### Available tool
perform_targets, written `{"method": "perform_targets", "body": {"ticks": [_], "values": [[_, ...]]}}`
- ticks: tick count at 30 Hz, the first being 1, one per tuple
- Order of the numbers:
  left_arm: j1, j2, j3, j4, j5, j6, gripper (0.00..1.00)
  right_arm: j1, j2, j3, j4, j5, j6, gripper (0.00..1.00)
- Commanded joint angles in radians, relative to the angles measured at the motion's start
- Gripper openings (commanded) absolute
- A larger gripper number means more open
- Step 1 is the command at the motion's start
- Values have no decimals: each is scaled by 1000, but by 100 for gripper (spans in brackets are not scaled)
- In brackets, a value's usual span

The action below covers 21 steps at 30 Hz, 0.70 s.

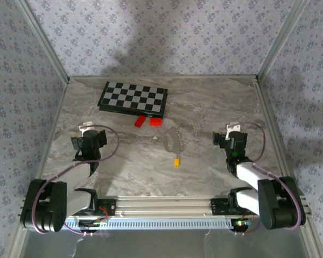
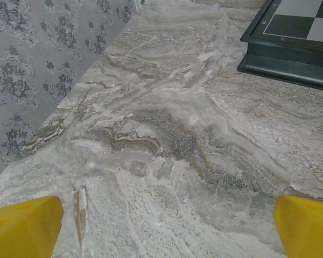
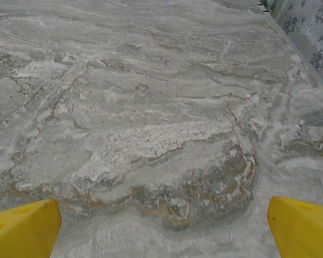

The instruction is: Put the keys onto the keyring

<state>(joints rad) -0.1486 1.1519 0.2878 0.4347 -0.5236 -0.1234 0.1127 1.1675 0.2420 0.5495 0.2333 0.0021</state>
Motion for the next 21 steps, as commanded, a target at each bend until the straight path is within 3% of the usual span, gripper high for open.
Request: {"method": "perform_targets", "body": {"ticks": [1,12,17,21], "values": [[17,49,57,71,11,3,100,-16,53,47,96,-36,-22,100],[57,165,72,241,65,4,100,-50,151,86,179,-64,-48,100],[58,204,94,267,60,42,100,-90,213,152,127,-107,-28,100],[57,248,67,384,87,74,100,-118,310,148,242,-131,-18,100]]}}
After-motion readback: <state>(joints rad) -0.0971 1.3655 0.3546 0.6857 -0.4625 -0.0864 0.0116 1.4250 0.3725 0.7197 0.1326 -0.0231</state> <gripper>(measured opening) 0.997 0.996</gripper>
